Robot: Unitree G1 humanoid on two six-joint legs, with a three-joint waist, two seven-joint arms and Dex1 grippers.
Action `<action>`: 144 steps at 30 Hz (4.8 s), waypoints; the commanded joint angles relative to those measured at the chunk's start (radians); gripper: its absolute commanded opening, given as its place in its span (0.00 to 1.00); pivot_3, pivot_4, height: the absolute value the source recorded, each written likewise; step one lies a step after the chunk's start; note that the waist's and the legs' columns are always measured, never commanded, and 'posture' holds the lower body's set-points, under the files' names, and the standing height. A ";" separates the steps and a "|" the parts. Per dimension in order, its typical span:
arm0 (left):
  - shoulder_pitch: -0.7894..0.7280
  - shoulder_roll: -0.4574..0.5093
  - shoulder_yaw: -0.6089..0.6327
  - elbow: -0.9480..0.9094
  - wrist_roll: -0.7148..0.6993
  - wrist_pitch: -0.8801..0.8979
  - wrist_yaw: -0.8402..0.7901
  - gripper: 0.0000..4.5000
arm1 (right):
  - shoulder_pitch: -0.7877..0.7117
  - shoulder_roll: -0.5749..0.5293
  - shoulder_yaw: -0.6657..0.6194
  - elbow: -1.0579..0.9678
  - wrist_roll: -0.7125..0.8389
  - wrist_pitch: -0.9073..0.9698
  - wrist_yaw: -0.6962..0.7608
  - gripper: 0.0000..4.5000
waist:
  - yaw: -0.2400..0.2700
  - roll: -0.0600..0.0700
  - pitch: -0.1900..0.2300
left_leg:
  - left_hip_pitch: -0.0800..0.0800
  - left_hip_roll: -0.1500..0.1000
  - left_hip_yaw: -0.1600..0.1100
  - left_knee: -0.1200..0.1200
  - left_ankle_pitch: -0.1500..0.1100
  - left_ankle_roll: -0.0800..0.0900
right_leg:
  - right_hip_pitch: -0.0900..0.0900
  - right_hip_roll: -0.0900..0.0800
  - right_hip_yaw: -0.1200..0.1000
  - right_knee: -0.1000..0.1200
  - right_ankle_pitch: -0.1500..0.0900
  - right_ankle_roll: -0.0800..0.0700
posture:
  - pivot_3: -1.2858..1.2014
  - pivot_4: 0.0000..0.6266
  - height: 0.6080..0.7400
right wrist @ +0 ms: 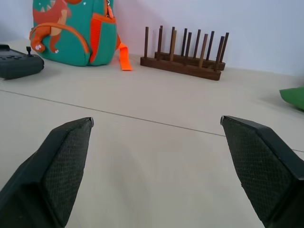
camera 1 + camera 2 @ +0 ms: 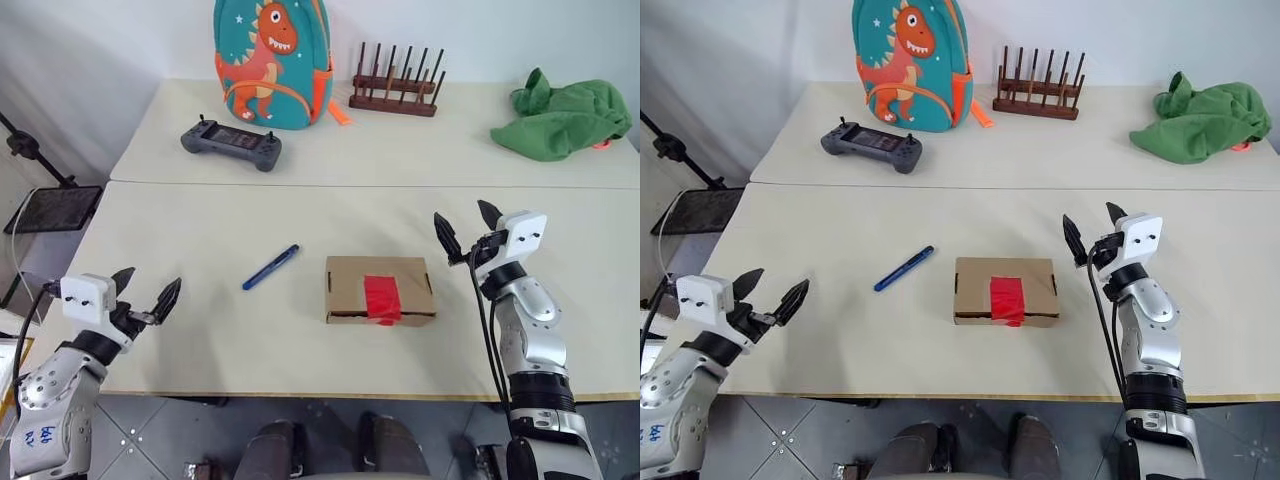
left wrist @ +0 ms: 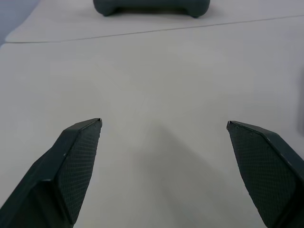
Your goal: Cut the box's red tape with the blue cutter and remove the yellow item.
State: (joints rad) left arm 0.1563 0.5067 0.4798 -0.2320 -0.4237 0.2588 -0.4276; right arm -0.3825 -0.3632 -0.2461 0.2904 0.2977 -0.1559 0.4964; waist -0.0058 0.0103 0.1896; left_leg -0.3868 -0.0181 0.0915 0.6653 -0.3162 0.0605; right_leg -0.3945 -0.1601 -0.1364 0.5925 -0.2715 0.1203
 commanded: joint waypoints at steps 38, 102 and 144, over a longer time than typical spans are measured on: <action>-1.143 -0.150 -0.812 0.771 0.326 -0.087 -0.884 0.01 | 0.454 -0.495 0.090 -0.981 0.508 0.983 0.189 0.00 | 0.033 -0.012 0.007 | -0.013 0.006 0.002 0.019 -0.006 0.004 | -0.004 0.009 0.000 -0.005 0.004 0.005 | 0.52 0.24 1.00; -0.065 0.253 0.073 0.100 -0.037 0.077 -0.553 0.99 | 0.361 -0.313 -0.140 -0.693 0.495 0.333 0.756 1.00 | 0.039 -0.010 0.008 | 0.000 0.011 0.004 0.017 -0.015 -0.008 | 0.001 0.001 0.007 -0.003 0.003 -0.001 | 0.52 0.24 1.00; -0.406 -0.009 -0.538 0.167 0.195 -0.024 -0.371 0.10 | 0.831 -0.332 -0.245 -1.067 0.589 0.375 0.572 1.00 | 0.039 0.003 -0.007 | 0.009 0.013 0.016 0.016 -0.020 -0.005 | 0.003 0.006 0.020 -0.003 0.003 -0.001 | 0.52 0.24 1.00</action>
State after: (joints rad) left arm -0.2575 0.4838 -0.0522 -0.0184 -0.1981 0.2772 -0.7359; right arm 0.4264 -0.6772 -0.4768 -0.6996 0.8882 0.2393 1.0351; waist 0.0330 0.0136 0.1829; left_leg -0.3779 -0.0046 0.1088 0.6814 -0.3362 0.0557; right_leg -0.3922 -0.1536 -0.1156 0.5897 -0.2686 0.1196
